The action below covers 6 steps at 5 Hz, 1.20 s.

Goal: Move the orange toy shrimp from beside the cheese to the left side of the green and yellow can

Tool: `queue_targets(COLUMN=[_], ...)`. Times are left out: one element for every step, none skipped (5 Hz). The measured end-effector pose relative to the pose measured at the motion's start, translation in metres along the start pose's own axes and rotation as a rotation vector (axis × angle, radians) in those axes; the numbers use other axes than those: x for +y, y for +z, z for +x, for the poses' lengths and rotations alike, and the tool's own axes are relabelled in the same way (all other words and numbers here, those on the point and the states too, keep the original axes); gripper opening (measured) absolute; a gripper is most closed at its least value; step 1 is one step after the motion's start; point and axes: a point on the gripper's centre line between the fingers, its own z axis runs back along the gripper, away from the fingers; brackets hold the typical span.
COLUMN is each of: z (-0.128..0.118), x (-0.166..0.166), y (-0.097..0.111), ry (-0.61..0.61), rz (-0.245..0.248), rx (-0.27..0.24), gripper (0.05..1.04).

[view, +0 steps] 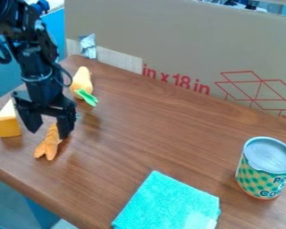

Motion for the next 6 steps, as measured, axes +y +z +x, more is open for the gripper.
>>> queue_targets(z=[0.001,-0.003,-0.001,0.000,-0.001,-0.002], x=[-0.006,-0.004,-0.001,-0.012,-0.037,-0.085], y=[-0.005,-0.019,-0.020,-0.020,-0.002,0.014], ry=[0.007,0.039,0.042,0.009,-0.058,-0.154], rz=[-0.017,0.006,0.030,0.028,-0.018,-0.074], rx=[-0.003,0.047,0.045,0.042,0.022,-0.005], gripper=[1.001,0.919,0.686,0.512,0.499,0.499])
